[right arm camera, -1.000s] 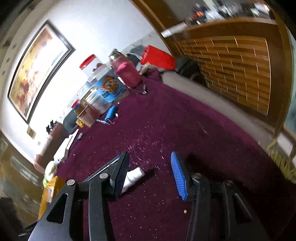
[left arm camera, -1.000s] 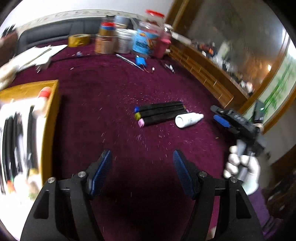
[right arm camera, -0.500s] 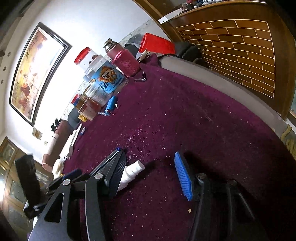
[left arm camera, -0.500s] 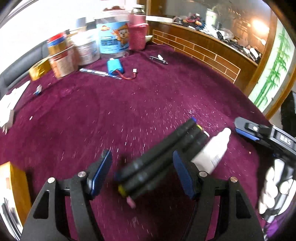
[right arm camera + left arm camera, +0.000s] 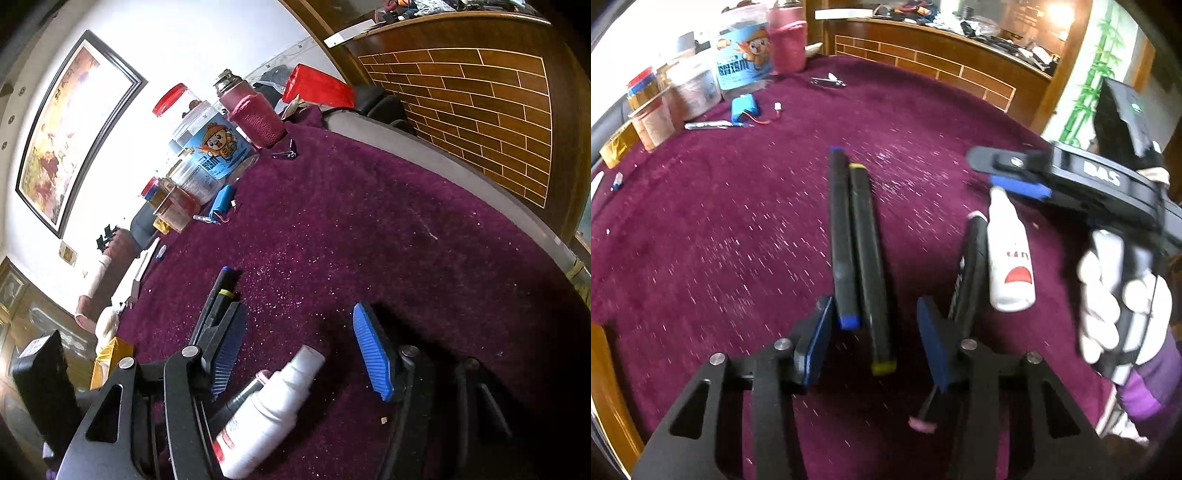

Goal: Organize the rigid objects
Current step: 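Grasp blue-capped and yellow-capped black markers with the left tool, then lift the blue-capped marker with the left tool while the right tool grasps the yellow-capped marker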

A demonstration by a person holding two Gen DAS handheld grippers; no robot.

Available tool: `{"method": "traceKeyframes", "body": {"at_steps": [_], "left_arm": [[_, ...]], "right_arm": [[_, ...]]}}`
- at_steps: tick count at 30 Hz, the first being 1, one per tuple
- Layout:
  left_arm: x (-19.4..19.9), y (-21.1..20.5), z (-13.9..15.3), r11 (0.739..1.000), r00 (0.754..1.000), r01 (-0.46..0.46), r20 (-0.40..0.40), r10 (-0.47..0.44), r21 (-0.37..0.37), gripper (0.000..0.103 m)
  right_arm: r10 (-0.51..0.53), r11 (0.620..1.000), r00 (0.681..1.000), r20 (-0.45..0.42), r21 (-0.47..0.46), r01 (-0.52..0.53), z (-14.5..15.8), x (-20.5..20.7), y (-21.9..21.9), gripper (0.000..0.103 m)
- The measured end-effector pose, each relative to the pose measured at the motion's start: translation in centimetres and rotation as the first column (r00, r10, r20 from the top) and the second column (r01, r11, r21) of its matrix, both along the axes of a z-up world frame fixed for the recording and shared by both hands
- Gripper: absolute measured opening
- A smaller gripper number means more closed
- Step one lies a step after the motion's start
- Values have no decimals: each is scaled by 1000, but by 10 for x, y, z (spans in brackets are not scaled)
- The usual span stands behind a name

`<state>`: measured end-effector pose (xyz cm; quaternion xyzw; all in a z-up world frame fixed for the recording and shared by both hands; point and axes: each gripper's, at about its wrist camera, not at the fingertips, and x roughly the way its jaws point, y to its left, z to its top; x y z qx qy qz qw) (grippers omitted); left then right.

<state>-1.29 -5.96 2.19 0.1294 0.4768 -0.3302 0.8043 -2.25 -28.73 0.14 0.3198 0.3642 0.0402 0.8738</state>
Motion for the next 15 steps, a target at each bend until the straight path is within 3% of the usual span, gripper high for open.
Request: {"method": "traceKeyframes", "body": {"at_steps": [3,5,9,15], "left_arm": [[7,12,8,994,997,-59,-46,55,-93,44],[18,20,14,986,993,-117,-45,113,-117,43],[36,22,9,977,980,-197,-17,196,-76,44],[39,9,3,981,981,-192,21,192,-29,44]], "right_arm": [[2,1000,1000,1,0,-2,0,0,0,57],[1,1000,1000,0,-1,-1,1,0,1,57],[1,1000,1000,1,1,-1,1,0,1,57],[2,1000,1000,2,1,-2,1,1,2,58]]}}
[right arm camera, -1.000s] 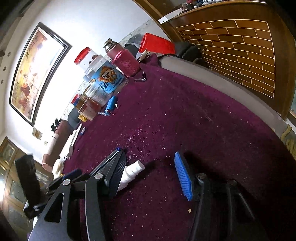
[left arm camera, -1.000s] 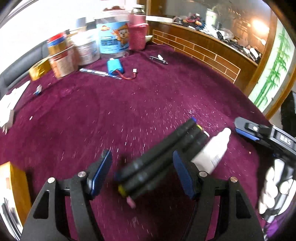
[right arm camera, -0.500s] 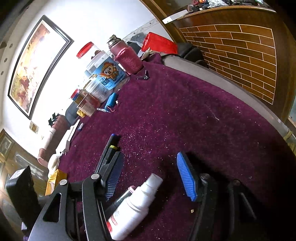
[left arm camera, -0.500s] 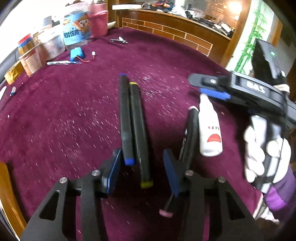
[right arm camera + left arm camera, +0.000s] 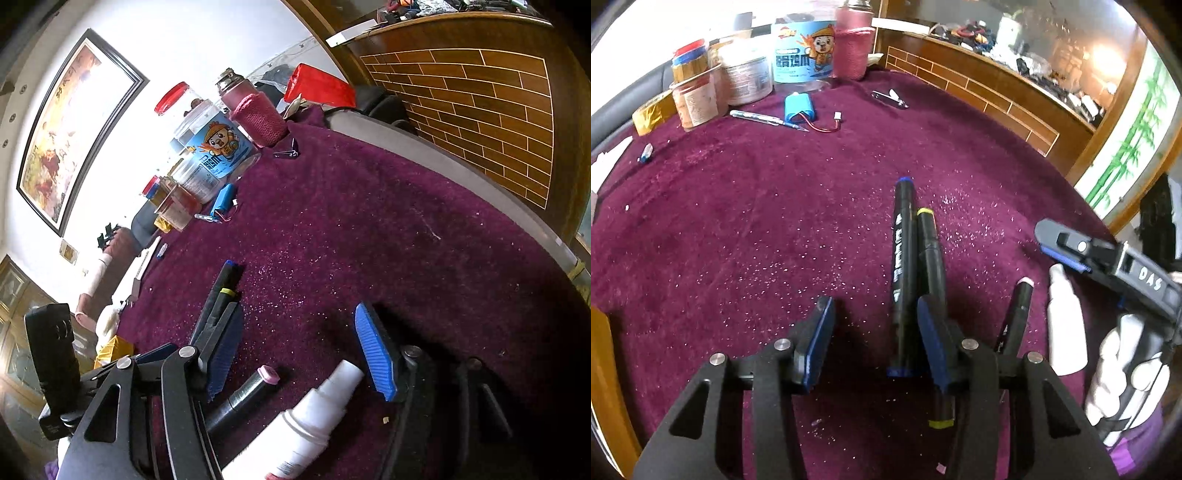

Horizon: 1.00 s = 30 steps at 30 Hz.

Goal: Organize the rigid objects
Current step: 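Lift the blue-capped marker with the left tool while the right tool grasps the yellow-capped marker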

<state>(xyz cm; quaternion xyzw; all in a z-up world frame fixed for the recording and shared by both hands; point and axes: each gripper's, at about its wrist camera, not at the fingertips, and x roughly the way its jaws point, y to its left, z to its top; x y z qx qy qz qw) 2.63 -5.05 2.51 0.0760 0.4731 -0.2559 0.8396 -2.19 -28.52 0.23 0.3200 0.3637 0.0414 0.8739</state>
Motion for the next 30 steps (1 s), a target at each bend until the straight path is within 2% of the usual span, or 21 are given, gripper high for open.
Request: {"method": "traceKeyframes", "body": {"at_steps": [3,10,12,13,14,18,20,24,30], "left_arm": [[3,-12,-4,997,999,12,44,-15,78,44],[21,-31,-5,995,998,-2,64,-4,100,42],[21,-34,-6,996,997,13,70,-19,88,30],[19,-35,-6,996,997,29,70,-34,79,16],[17,-36,-5,996,997,41,67,-46,76,12],[2,-26,-3,997,997,56,48,-58,46,11],[-5,-17,0,999,998,44,42,-45,16,11],[-19,14,15,993,1000,-11,24,14,-116,11],[-52,64,37,944,996,-85,0,90,-318,12]], "right_arm": [[-1,1000,1000,1,2,1,0,-1,0,59],[-1,1000,1000,2,1,1,0,0,1,59],[0,1000,1000,2,-1,0,0,0,1,59],[2,1000,1000,2,-1,-2,0,0,1,59],[2,1000,1000,2,0,-2,1,1,2,59],[1,1000,1000,2,-2,-1,1,1,2,59],[1,1000,1000,2,-2,-1,1,1,3,59],[1,1000,1000,2,-1,-1,1,1,2,59],[2,1000,1000,3,-1,-2,0,1,2,59]]}}
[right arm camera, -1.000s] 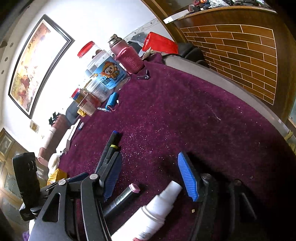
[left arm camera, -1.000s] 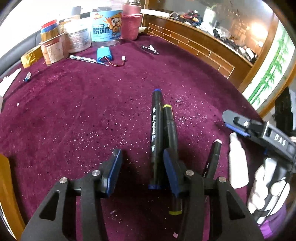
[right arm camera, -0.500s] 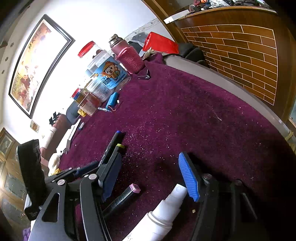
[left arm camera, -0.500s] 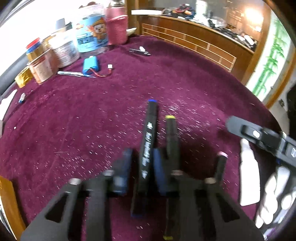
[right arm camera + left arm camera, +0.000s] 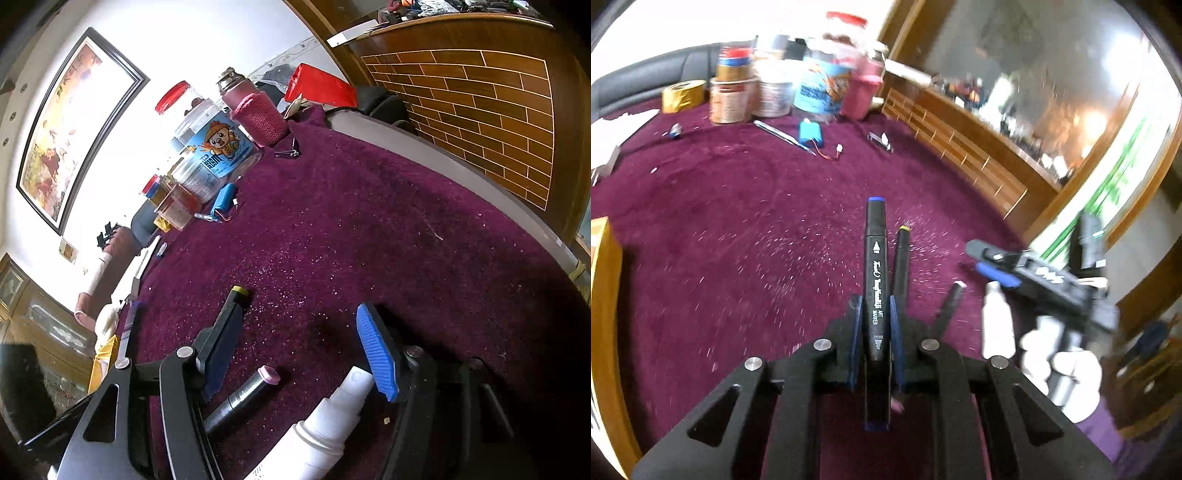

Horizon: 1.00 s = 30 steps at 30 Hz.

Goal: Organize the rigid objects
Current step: 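Lift the blue-capped marker with the left tool while the right tool grasps the yellow-capped marker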

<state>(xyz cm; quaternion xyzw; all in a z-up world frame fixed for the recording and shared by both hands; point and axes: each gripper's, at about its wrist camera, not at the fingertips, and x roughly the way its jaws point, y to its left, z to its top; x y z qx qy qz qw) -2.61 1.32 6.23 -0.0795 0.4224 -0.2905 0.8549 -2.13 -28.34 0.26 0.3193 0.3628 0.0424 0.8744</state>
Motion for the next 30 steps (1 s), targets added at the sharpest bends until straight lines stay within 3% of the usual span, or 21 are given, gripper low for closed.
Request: {"method": "traceKeyframes", "body": {"at_steps": [5,9,12,17,21,23,26,28,30], "left_arm": [[-28,41,14,992,999,-45,2,45,-121,12],[-54,76,24,982,996,-81,27,87,-169,12],[-71,104,24,969,989,-133,36,143,-208,12],[-94,139,20,949,971,-221,39,235,-224,12],[-112,167,22,935,951,-283,59,302,-214,12],[-120,182,24,926,940,-312,77,334,-213,12],[-132,207,24,906,919,-360,82,386,-224,12],[-137,222,20,891,905,-393,76,419,-228,12],[-141,234,15,876,891,-425,66,449,-227,12]], "right_arm": [[20,998,999,-37,-51,-22,6,1,3,59],[30,993,999,28,-114,-27,46,-20,16,59],[112,979,994,-9,-168,-111,60,-15,46,59],[193,942,968,-159,-245,-228,39,16,101,59],[174,914,950,-260,-316,-254,16,36,128,58],[156,894,950,-270,-370,-252,15,37,138,57],[139,861,948,-287,-439,-259,13,37,147,44],[123,832,951,-283,-494,-255,12,35,153,22],[129,831,952,-276,-493,-256,13,34,153,13]]}}
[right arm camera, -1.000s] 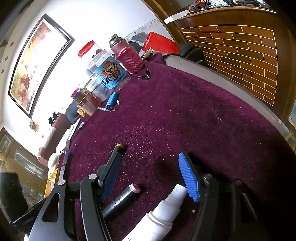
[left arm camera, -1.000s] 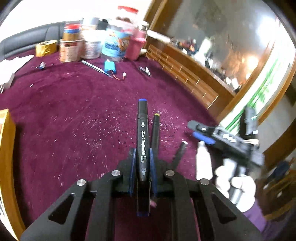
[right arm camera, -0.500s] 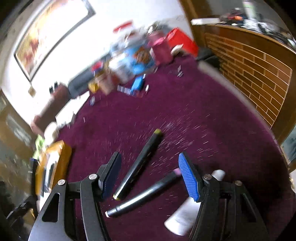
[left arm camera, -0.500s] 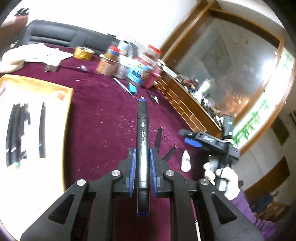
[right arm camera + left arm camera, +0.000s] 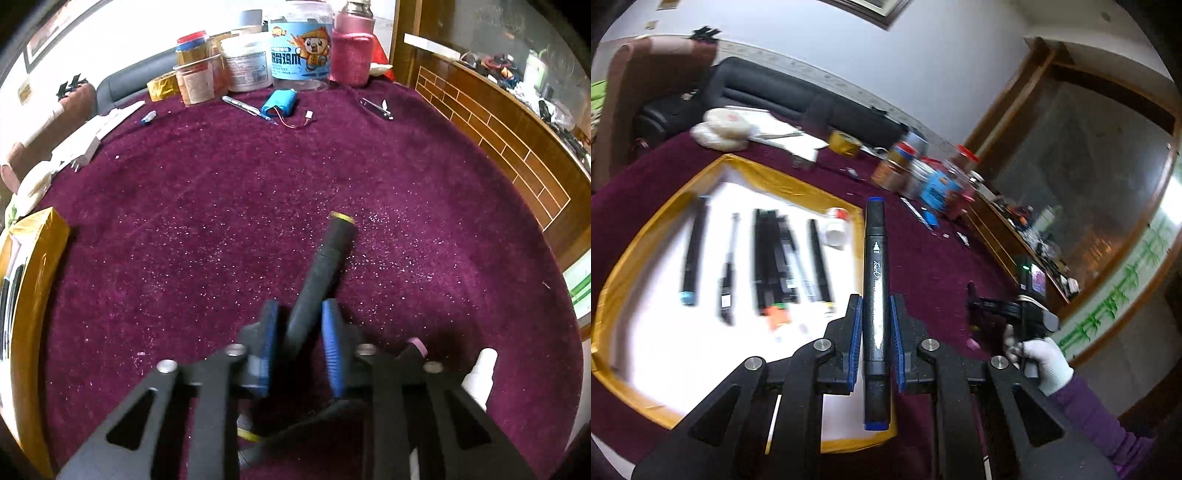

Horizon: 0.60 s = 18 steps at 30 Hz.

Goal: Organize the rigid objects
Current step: 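Lift the blue-capped marker with the left tool while the right tool grasps the yellow-capped marker, then lower both held markers into the white tray and open both tools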

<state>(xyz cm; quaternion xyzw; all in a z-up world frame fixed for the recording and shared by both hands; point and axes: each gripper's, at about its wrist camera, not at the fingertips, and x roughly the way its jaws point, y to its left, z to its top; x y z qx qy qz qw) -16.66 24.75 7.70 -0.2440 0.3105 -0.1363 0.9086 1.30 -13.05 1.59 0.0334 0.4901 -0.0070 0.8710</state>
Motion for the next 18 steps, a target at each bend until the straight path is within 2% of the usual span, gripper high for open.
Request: {"method": "traceKeyframes", "body": {"at_steps": [3,7,10,13,18], "left_arm": [[-5,19,-11,999,998,-54,-38,54,-5,12],[-7,43,-25,992,987,-128,-93,128,-3,12],[-4,53,-37,984,974,-176,-144,174,-1,12],[4,50,-47,984,965,-178,-194,176,8,12],[9,42,-48,984,960,-178,-215,179,22,14]], "right_arm": [[-6,996,1000,5,88,5,5,-6,-7,13],[27,980,998,59,193,-38,23,-20,-4,13],[66,956,992,105,278,-93,41,-34,3,13],[120,928,982,147,335,-164,59,-47,18,13],[231,868,958,172,409,-283,75,-58,60,13]]}}
